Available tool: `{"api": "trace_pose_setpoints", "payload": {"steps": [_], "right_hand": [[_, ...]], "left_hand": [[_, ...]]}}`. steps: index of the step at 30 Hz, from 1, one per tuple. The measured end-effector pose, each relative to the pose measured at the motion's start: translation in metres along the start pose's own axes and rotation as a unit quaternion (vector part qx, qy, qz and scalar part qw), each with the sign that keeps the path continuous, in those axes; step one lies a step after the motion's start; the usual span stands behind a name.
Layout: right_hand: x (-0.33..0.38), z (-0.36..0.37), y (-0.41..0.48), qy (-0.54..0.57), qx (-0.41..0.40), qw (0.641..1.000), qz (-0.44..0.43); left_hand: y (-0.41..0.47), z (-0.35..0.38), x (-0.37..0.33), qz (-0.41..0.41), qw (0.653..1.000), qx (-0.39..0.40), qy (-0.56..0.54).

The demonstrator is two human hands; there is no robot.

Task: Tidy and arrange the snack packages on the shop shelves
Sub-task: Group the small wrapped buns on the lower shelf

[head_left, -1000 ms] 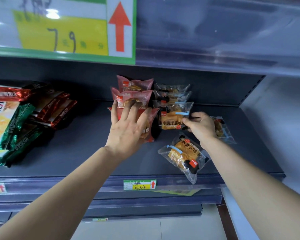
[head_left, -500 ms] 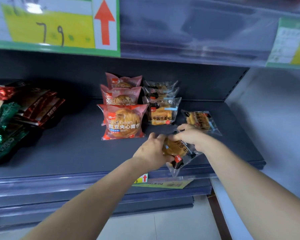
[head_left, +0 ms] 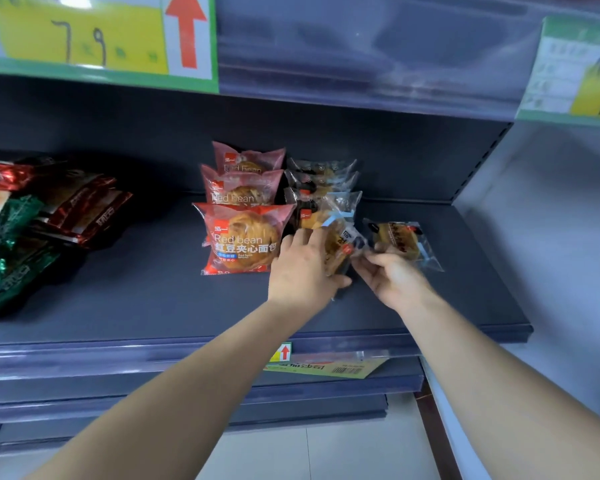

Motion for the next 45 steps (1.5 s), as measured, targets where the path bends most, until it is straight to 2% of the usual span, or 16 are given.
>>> {"api": "trace_pose_setpoints", "payload": {"steps": [5,10,14,17,19,21,22,23,26,28,30,31,34,40,43,45], "right_hand": [[0.001,0.004,0.0,-0.042,-0.029,0.998,-0.026],[-0.004,0.005,-0.002,0.019,-0.013,1.0,0.015],[-0.008,0.003,-0.005,0.052,-0.023,0.998,0.019],[-0.008,0.005,-0.003,-0.077,-0.037,0.996,-0.002],[-0.007,0.009,-0.009,-0.322,-0.071,0.944,-0.019],[0.006,0.012,-0.012,-0.572,-0.131,0.801,-0.12],[0.014,0.011,-0.014,-0.627,-0.18,0.734,-0.188],[0.024,0.009,-0.017,-0.632,-0.233,0.697,-0.246],[0.047,-0.009,-0.008,-0.625,-0.319,0.65,-0.291],[0.048,-0.027,0.008,-0.708,-0.292,0.619,-0.176],[0.039,-0.039,0.016,-0.73,-0.243,0.634,-0.078],[0.034,-0.042,0.018,-0.715,-0.232,0.655,-0.074],[0.025,-0.044,0.019,-0.612,-0.265,0.735,-0.123],[0.024,-0.04,0.007,-0.406,-0.284,0.847,-0.191],[0.022,-0.03,-0.005,-0.287,-0.266,0.892,-0.227],[0.019,-0.021,-0.012,-0.191,-0.232,0.927,-0.223]], "left_hand": [[0.003,0.016,0.001,-0.038,0.995,0.007,0.089],[0.008,0.02,0.005,-0.054,0.993,0.022,0.107],[0.009,0.018,-0.003,0.018,0.98,-0.006,0.199],[0.012,0.016,-0.011,0.118,0.948,-0.052,0.289],[0.016,0.019,-0.005,0.13,0.941,-0.014,0.311],[0.019,0.018,0.002,0.125,0.933,0.005,0.337],[0.019,0.018,0.005,0.125,0.93,0.008,0.345],[0.018,0.019,0.007,0.127,0.931,0.011,0.342],[0.014,0.017,0.007,0.133,0.935,0.007,0.329],[0.013,0.016,0.008,0.133,0.933,0.003,0.335],[0.012,0.016,0.009,0.127,0.933,0.004,0.338],[0.012,0.017,0.008,0.127,0.933,0.001,0.336],[0.01,0.016,0.005,0.127,0.937,-0.005,0.326],[0.0,0.015,0.008,0.152,0.917,-0.031,0.367],[-0.004,0.013,0.007,0.191,0.948,-0.097,0.237],[-0.006,0.01,0.0,0.138,0.989,-0.045,0.041]]}}
Point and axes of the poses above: each hand's wrist, its own y-axis towards the middle knuckle, its own z-axis out of the palm, x = y × z, the point moved 4 cm from there along y, towards the middle knuckle, and after that the axes turned 10 degrees about -y, right-handed, at the moved point
